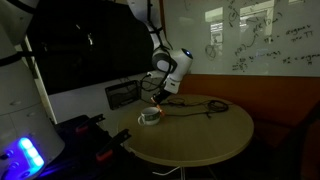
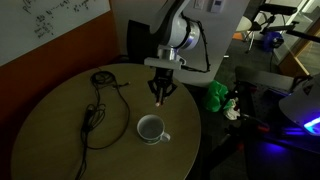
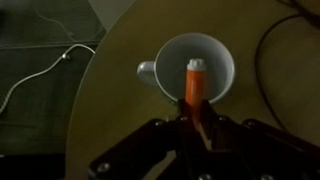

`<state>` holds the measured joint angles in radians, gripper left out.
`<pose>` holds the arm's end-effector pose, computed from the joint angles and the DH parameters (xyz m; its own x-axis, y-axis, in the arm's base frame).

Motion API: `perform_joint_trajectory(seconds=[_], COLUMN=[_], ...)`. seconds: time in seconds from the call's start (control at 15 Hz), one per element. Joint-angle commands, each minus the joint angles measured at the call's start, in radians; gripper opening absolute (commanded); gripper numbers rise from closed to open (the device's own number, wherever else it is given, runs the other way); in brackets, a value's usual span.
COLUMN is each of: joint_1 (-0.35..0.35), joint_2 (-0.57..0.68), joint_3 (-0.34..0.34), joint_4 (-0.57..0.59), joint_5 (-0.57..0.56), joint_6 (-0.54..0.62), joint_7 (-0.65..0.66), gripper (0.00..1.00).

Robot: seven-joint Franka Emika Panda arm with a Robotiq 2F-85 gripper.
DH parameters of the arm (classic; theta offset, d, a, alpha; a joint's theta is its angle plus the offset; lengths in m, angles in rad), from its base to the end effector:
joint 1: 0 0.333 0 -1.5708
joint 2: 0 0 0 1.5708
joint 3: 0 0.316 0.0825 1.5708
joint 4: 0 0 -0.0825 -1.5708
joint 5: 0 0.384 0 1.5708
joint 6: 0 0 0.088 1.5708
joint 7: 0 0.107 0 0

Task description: Put the marker inside the mug cup

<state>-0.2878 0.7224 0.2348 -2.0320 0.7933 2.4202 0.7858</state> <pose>0.5467 -0.0164 0.0728 -0.0265 -0.7919 -0.6100 -0.9974 -0.0198 0.0690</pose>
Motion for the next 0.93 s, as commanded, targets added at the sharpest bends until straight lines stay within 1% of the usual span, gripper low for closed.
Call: perform_joint_trajectory(seconds=[0.0, 0.13, 0.4, 0.67, 0.87], joint_1=[0.068, 0.106, 0.173, 0.230, 0.246], joint_2=[-0.026, -0.018, -0.006, 0.022, 0.068], joint_3=[-0.070, -0.094, -0.125, -0.143, -0.149], joint_4=[0.012, 0.026, 0.054, 0.085, 0.125], joint_5=[0.105, 0.153, 0.203, 0.213, 0.208], joint_6=[-0.097, -0.114, -0.162, -0.196, -0.233], joint_7=[-0.119, -0.167, -0.232, -0.241, -0.242], gripper=[0.04, 0.04, 0.04, 0.04, 0.04])
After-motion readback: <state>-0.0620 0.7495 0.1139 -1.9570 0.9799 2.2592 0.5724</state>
